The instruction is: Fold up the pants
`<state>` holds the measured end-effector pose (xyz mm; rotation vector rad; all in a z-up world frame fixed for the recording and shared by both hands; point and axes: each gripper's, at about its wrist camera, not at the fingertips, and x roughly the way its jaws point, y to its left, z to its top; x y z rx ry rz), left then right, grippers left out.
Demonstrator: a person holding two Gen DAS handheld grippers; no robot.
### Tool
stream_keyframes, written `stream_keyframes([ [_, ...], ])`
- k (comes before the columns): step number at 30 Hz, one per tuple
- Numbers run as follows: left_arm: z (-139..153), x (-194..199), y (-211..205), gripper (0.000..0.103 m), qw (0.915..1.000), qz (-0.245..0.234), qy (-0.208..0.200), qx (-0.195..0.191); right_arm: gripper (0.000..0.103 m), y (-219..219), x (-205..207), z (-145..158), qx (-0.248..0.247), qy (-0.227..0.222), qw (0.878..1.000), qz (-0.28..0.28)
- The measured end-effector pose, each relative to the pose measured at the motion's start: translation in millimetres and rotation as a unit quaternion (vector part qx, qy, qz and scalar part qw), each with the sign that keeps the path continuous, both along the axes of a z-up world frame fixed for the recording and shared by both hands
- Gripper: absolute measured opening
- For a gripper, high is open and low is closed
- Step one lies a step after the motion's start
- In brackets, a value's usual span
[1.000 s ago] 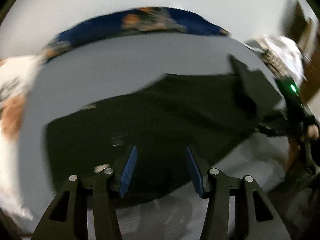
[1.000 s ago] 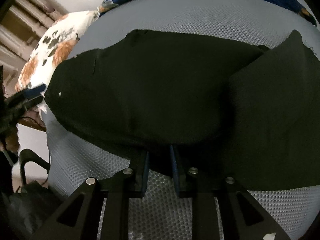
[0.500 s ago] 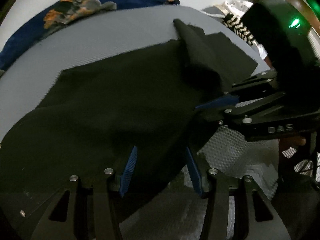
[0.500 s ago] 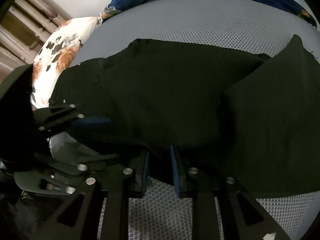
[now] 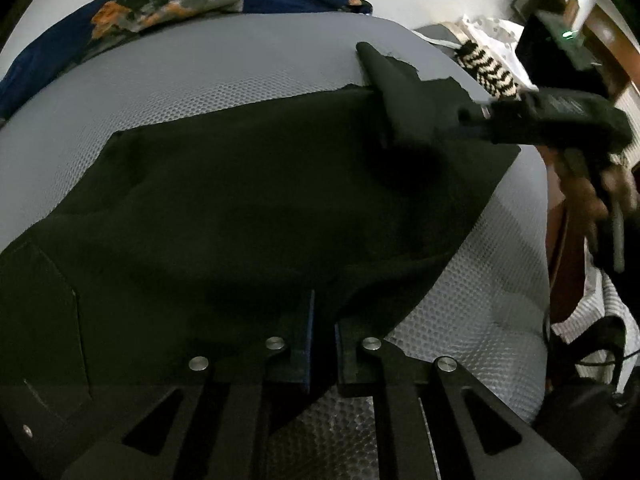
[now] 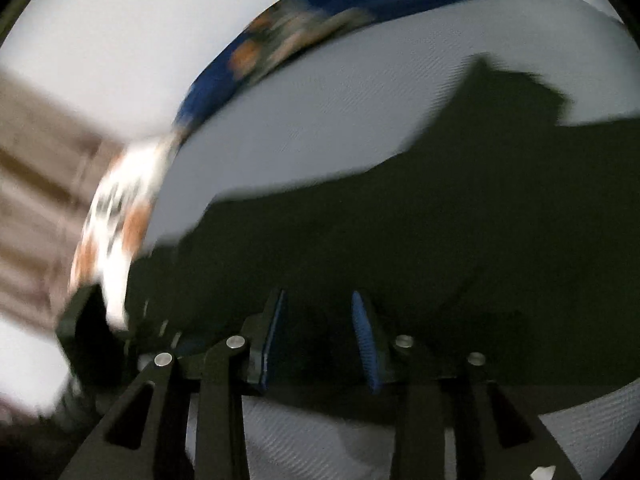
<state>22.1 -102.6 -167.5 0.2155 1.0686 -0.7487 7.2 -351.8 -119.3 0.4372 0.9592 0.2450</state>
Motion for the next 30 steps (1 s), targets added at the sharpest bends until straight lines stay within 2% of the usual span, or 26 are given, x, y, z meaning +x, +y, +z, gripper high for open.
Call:
stream_keyframes([
  [2, 0.1, 0.1, 1.7, 0.008, 1.0, 0.005, 0.003, -0.005, 0.034, -44.7, 6.8, -0.2, 0.035, -0.01, 0.998, -0.06],
  [4, 0.1, 0.0, 2.4, 0.008, 1.0, 0.007, 0.004, -0.005, 0.034, -79.1, 14.0, 0.1, 0.03, -0.015, 0.993, -0.116],
  [9, -1.8, 3.0, 2.8, 0.008, 0.9998, 0.016, 0.012, -0.004, 0.034, -143.8, 38.2, -8.5, 0.064, -0.01, 0.979, -0.191],
  [15, -4.6, 8.9, 1.1, 0.008, 0.9994, 0.025, 0.023, -0.003, 0.03, -169.1, 69.0, -15.8, 0.109, -0.017, 0.972, -0.209],
  [17, -5.5, 10.5, 0.2, 0.008, 0.9993, 0.028, 0.026, -0.004, 0.025, -176.1, 75.6, -16.2, 0.108, -0.018, 0.971, -0.213],
  [19, -7.0, 11.5, 0.4, 0.008, 0.9991, 0.031, 0.029, -0.005, 0.014, -180.0, 85.0, -19.3, 0.11, -0.012, 0.971, -0.213],
  [21, -7.7, 10.8, 0.8, 0.008, 0.999, 0.033, 0.03, -0.005, 0.01, -179.8, 89.1, -20.5, 0.111, -0.011, 0.971, -0.212],
  [26, -8.2, 10.1, -0.2, 0.008, 0.9991, 0.032, 0.029, -0.002, 0.004, -174.8, 76.1, 0.9, 0.063, -0.034, 0.975, -0.213],
  [30, -7.5, 8.8, -1.8, 0.008, 0.9993, 0.029, 0.023, 0.0, 0.003, -168.1, 40.6, 34.8, -0.011, -0.068, 0.973, -0.221],
])
